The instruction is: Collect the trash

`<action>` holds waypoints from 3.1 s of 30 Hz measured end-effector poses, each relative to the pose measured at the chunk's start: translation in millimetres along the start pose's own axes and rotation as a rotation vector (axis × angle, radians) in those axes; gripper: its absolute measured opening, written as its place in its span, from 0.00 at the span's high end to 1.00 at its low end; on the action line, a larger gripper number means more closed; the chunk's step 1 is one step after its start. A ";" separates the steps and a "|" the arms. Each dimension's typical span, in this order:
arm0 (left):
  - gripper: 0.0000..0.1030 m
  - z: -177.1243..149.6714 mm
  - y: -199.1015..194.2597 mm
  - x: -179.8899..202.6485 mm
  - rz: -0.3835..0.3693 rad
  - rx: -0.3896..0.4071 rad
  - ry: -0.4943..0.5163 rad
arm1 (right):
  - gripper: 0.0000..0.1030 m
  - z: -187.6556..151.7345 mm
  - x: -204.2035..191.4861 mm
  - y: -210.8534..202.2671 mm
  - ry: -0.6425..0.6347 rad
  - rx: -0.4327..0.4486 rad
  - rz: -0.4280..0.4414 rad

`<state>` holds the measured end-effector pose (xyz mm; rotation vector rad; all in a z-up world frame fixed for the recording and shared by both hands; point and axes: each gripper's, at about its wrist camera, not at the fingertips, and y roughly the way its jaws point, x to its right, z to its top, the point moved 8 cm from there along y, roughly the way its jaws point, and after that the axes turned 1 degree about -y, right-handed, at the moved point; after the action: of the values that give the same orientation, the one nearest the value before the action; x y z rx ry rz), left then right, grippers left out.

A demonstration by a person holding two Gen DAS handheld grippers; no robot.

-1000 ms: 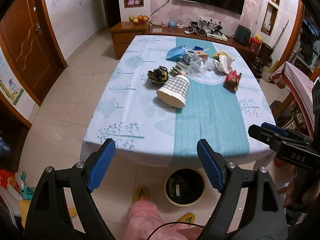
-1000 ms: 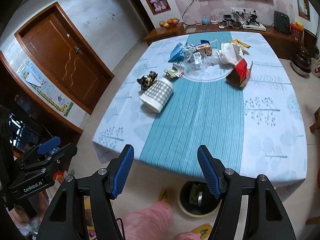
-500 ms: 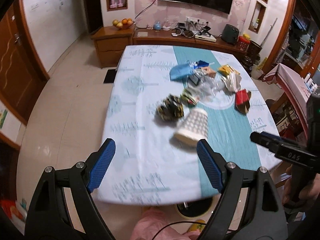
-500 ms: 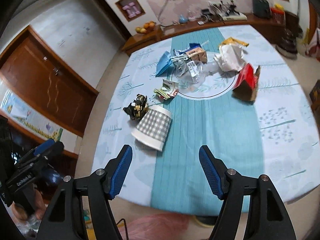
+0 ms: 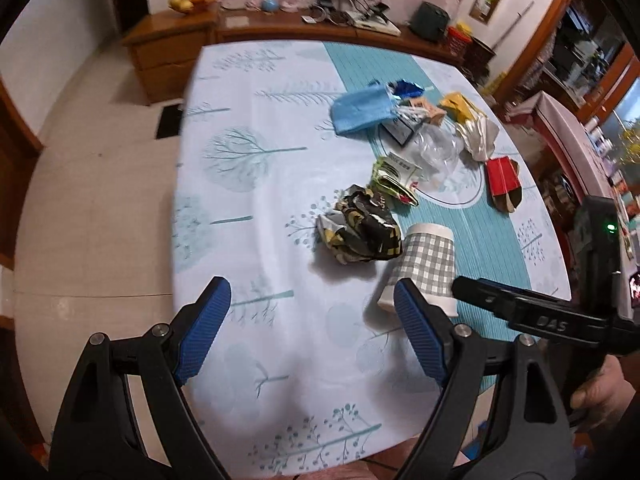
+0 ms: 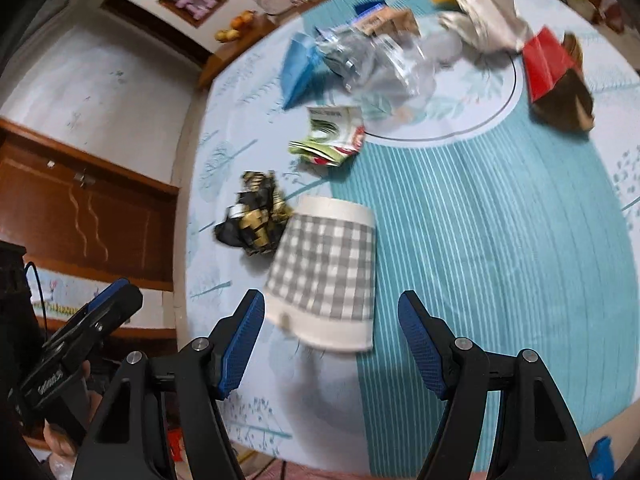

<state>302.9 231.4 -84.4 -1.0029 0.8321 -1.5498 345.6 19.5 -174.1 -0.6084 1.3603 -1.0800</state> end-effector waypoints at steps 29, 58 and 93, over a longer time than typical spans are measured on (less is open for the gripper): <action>0.21 43.9 98.1 38.5 -0.205 -0.243 -0.069 | 0.66 12.7 20.2 8.8 0.072 0.021 -0.054; 0.45 22.5 73.5 80.9 -0.056 -0.169 0.057 | 0.66 -10.5 65.4 -74.4 0.037 0.073 -0.163; 0.44 -275.3 -28.9 273.0 0.110 -0.080 -0.064 | 0.66 -229.5 230.6 -186.3 -0.194 -0.102 0.010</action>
<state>16.3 -28.7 -121.7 -1.0420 0.8959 -1.3939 48.5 -208.6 -159.0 -0.7609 1.2529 -0.9224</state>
